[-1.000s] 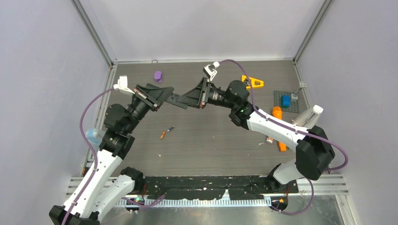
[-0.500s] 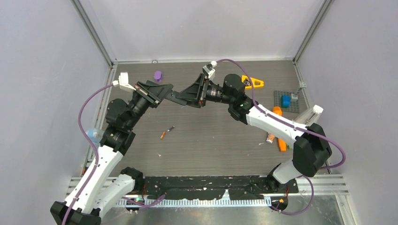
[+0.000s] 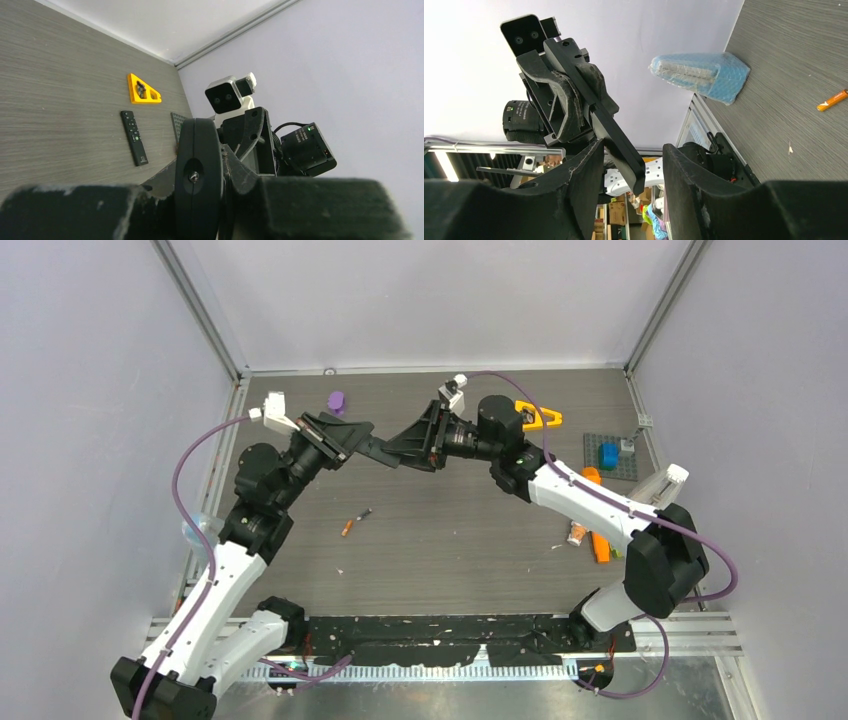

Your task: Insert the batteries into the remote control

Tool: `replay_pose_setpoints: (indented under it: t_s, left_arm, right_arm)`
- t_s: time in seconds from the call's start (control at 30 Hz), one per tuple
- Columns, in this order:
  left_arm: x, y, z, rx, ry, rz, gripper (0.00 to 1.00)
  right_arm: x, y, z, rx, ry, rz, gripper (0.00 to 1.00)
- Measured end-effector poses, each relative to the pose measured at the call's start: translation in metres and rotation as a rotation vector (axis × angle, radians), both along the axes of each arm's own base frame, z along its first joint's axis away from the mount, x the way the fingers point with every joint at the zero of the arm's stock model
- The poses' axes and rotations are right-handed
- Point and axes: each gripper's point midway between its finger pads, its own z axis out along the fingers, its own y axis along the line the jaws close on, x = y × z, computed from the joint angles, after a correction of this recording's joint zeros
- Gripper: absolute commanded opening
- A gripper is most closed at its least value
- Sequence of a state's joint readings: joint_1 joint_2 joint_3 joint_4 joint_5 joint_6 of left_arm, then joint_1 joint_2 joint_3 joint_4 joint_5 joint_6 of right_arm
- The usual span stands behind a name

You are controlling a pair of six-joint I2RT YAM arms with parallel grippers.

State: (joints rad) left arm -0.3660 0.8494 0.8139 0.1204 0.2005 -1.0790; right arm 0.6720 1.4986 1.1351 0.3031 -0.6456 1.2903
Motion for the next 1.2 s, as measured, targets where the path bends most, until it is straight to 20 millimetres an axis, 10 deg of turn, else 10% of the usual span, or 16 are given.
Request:
replay_pose_setpoints:
  t_s: [0.57,1.2]
  left_arm:
    - [0.010,0.001,-0.012,0.067,-0.005,0.022,0.00]
    - [0.016,0.001,-0.029,0.127,0.023,0.031,0.00]
  right_arm:
    - [-0.008,-0.007,-0.002,-0.036,0.043,0.000,0.51]
    - [-0.006,-0.013,0.000,-0.036,0.009,-0.019,0.05]
